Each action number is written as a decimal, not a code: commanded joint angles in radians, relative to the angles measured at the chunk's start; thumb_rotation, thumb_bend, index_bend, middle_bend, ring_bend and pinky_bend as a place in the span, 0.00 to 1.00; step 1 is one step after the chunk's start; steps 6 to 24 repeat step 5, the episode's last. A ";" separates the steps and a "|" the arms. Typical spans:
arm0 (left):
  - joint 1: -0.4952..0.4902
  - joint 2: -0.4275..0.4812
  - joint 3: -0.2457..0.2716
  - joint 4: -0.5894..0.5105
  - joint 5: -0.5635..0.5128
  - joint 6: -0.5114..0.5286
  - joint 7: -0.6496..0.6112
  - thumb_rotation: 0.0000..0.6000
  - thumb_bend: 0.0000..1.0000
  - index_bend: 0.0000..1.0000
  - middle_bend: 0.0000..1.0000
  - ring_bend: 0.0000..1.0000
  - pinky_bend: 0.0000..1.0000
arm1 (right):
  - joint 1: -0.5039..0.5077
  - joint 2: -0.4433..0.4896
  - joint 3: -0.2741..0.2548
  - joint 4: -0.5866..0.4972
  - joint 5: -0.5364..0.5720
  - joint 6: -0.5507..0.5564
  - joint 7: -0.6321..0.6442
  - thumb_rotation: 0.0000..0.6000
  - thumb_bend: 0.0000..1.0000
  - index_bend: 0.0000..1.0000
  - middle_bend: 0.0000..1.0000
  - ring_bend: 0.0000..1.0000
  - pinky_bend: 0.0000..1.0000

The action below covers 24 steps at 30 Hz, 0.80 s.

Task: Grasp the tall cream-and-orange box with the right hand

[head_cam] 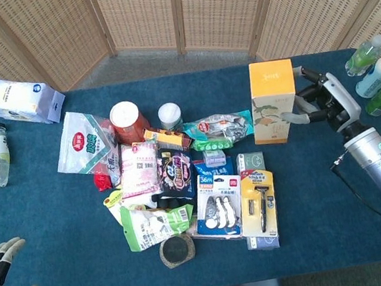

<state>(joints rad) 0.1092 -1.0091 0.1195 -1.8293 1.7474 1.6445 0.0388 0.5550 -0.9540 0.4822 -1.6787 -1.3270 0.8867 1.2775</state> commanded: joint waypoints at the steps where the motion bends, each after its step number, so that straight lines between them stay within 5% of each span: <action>1: 0.001 0.001 -0.001 0.001 -0.002 0.002 -0.001 1.00 0.26 0.16 0.20 0.19 0.00 | 0.001 0.000 -0.005 -0.001 0.001 0.005 -0.001 1.00 0.08 0.65 1.00 1.00 0.84; 24: -0.002 0.001 -0.002 0.002 -0.001 -0.004 -0.001 1.00 0.26 0.16 0.20 0.19 0.00 | 0.001 -0.003 -0.016 0.002 0.001 0.009 0.001 1.00 0.08 0.65 1.00 1.00 0.84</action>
